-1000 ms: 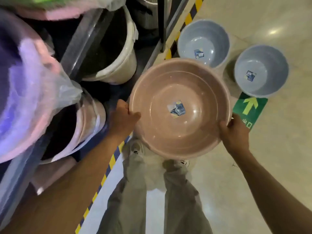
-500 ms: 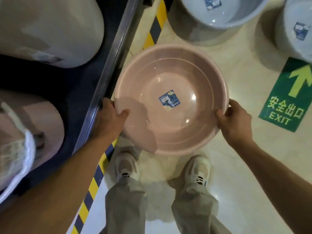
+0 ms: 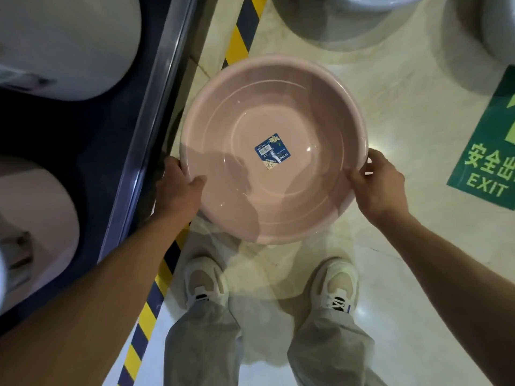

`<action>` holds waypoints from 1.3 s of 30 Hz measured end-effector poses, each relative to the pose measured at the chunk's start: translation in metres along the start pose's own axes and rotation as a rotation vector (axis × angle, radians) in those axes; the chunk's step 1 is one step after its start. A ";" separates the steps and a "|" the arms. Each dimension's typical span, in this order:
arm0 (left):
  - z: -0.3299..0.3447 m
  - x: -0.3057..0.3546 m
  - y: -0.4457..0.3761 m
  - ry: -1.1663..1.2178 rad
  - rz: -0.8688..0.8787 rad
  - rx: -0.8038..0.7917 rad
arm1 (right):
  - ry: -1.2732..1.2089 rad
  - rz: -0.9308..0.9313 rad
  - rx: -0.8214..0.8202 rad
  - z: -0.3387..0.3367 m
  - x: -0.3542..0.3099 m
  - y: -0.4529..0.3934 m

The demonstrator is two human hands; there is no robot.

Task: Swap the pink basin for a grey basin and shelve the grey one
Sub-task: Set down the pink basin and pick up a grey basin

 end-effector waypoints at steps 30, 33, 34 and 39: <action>0.038 0.368 0.150 -0.184 0.522 -0.247 | -0.204 0.160 0.133 -0.292 0.056 0.028; 0.044 0.418 0.183 -0.116 0.562 -0.253 | -0.161 0.149 0.127 -0.348 0.068 0.035; 0.045 0.431 0.191 -0.134 0.596 -0.265 | -0.158 0.153 0.135 -0.365 0.071 0.036; 0.036 0.475 0.210 -0.278 0.700 -0.270 | -0.119 0.141 0.186 -0.421 0.070 0.032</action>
Point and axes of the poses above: each hand's wrist, its own y-axis away from the middle knuckle, its own z-axis out of the palm, x = y × z, the point moved 5 cm from there along -y, towards the middle knuckle, and after that the axes turned 10 degrees about y, right-handed, at the moved point
